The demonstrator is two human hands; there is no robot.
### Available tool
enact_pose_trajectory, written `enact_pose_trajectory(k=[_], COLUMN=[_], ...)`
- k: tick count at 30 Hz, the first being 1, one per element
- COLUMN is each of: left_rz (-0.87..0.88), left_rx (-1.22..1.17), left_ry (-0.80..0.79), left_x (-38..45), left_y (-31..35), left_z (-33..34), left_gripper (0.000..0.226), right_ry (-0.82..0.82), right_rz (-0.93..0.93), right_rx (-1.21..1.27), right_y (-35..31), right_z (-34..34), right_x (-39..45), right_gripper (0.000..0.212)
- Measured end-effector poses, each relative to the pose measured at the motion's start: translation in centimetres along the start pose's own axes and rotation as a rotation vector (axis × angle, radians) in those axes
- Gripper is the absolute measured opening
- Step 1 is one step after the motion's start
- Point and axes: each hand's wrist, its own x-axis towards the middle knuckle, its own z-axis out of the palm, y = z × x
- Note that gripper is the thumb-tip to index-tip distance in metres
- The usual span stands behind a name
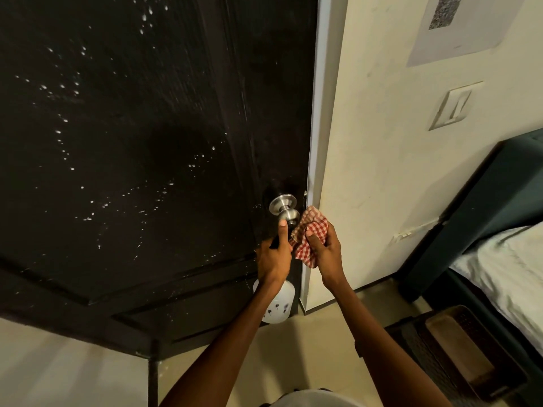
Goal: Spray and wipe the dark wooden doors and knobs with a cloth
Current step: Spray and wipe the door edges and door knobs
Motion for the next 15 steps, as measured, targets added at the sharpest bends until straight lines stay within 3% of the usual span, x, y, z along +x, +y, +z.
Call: enact_pose_trajectory(k=[2,8,15], left_rz=[-0.018,0.004,0.0], left_rx=[-0.014,-0.066,-0.046], left_ry=[0.016,0.011,0.005], left_x=[0.47,0.52,0.65], left_y=[-0.56,-0.5,-0.49], left_z=[0.3,-0.01,0.18], left_gripper=[0.104,0.064,0.075], right_ry=[0.007,0.012,0.01], right_rz=[0.003,0.01,0.013], right_rx=[0.012,0.018,-0.002], right_y=[-0.15,-0.15,0.04], right_z=[-0.13,-0.49,-0.72], right_x=[-0.05,-0.15,-0.27], right_gripper=[0.041,0.041,0.042])
